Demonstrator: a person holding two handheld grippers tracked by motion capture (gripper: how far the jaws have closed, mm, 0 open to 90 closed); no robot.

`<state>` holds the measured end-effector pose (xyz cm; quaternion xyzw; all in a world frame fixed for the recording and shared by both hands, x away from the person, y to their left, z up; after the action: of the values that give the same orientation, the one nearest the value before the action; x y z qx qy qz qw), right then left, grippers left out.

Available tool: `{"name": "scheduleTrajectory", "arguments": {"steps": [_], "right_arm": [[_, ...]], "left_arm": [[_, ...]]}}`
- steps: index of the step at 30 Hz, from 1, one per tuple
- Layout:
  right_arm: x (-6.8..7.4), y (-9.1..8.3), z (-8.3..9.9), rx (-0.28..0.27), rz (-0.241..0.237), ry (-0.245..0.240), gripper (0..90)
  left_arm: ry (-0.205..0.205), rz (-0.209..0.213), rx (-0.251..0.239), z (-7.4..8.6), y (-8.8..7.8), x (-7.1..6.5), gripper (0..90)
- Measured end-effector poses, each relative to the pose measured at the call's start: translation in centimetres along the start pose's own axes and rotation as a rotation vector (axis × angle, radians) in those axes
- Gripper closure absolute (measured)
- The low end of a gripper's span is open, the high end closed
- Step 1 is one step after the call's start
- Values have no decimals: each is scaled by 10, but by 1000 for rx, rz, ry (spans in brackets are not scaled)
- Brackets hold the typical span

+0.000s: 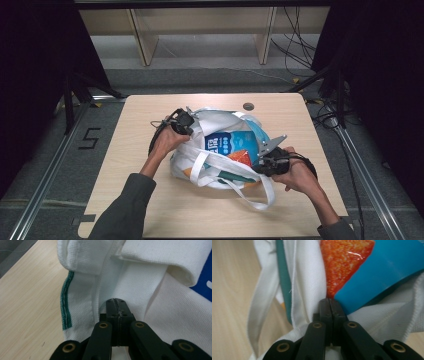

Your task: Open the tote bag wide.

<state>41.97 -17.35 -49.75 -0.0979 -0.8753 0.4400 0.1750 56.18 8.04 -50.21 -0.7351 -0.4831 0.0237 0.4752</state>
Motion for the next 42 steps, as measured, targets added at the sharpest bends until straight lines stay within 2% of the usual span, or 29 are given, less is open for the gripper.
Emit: {"name": "scheduleTrajectory", "arguments": {"steps": [1, 2, 3, 5, 6, 7, 8, 10, 11, 15, 16, 18, 21, 22, 25, 26, 28, 29, 30, 31, 32, 33, 35, 36, 37, 38, 39, 41, 42], "right_arm": [[-2, 0, -1, -18, 13, -2, 900], [-2, 0, -1, -18, 13, -2, 900], [-3, -2, -1, -19, 20, 4, 900], [-3, -8, -7, -56, 39, -11, 900], [-5, -12, -12, -77, 50, -36, 900], [-3, -15, -16, -95, 58, -28, 900], [-4, -22, -26, -155, 87, -49, 900], [-4, -24, -28, -166, 101, -58, 895], [-5, -27, -31, -188, 116, -67, 895], [-3, -33, -33, -211, 125, -86, 893], [-2, -36, -34, -230, 132, -110, 890], [-2, -37, -34, -241, 137, -109, 890], [-3, -41, -29, -244, 153, -88, 898], [-4, -40, -28, -249, 150, -85, 898], [-8, -31, -25, -235, 152, -74, 898], [-8, -31, -25, -235, 152, -74, 898], [-12, -25, -22, -205, 166, -69, 900], [-14, -24, -20, -188, 183, -57, 900], [-16, -22, -20, -202, 191, -59, 900], [-17, -22, -18, -196, 188, -45, 900], [-17, -22, -18, -196, 188, -45, 900], [-18, -22, -17, -188, 195, -33, 900], [-22, -20, -14, -177, 205, -13, 900], [-22, -19, -13, -174, 196, -15, 900], [-21, -20, -14, -180, 196, -23, 900], [-21, -20, -14, -180, 196, -23, 900], [-16, -24, -18, -194, 179, -37, 900], [-15, -24, -21, -221, 181, -42, 900], [-12, -28, -24, -219, 174, -57, 900]], "left_arm": [[1, 1, -3, -1, -2, 0, 894], [-18, 6, -16, -3, -4, 0, 894], [-41, 27, -39, -6, -11, -2, 892], [-85, 88, -92, -13, -24, -7, 886], [-101, 106, -120, -17, -29, -11, 886], [-90, 126, -133, -20, -34, -14, 884], [-91, 137, -159, -25, -39, -18, 883], [-81, 189, -175, -31, -45, -28, 882], [-77, 201, -173, -33, -44, -33, 881], [-57, 215, -157, -36, -35, -47, 872], [-65, 233, -149, -36, -33, -51, 870], [-53, 230, -140, -35, -31, -53, 870], [-2, 153, -90, -27, -22, -53, 881], [-16, 165, -82, -26, -22, -52, 880], [-13, 157, -74, -22, -22, -48, 883], [4, 153, -62, -20, -22, -47, 883], [81, 114, 26, -5, -15, -37, 891], [74, 124, 46, 2, -12, -34, 892], [38, 139, 34, 4, -12, -33, 892], [25, 135, 27, 5, -13, -32, 893], [58, 132, 37, 7, -15, -30, 893], [73, 126, 41, 9, -17, -28, 893], [65, 121, 46, 11, -18, -24, 893], [36, 125, 39, 10, -18, -25, 893], [41, 130, 36, 9, -19, -27, 883], [29, 149, 25, 7, -22, -31, 883], [0, 174, 6, 4, -25, -34, 836], [-38, 207, -40, -4, -32, -36, 824], [-52, 200, -82, -10, -38, -37, 828]]}}
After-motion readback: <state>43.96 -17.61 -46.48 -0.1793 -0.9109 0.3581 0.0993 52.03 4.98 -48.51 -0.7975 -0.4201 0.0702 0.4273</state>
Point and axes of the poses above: each handheld gripper's, and its own axes: y roughly forward along the jaws, z roughly out of its underside, x roughly to its left, the point moved 8 cm from there along y, roughly forward along the jaws, and after that the axes turned 15 degrees about -z, right-handed, at the moved point
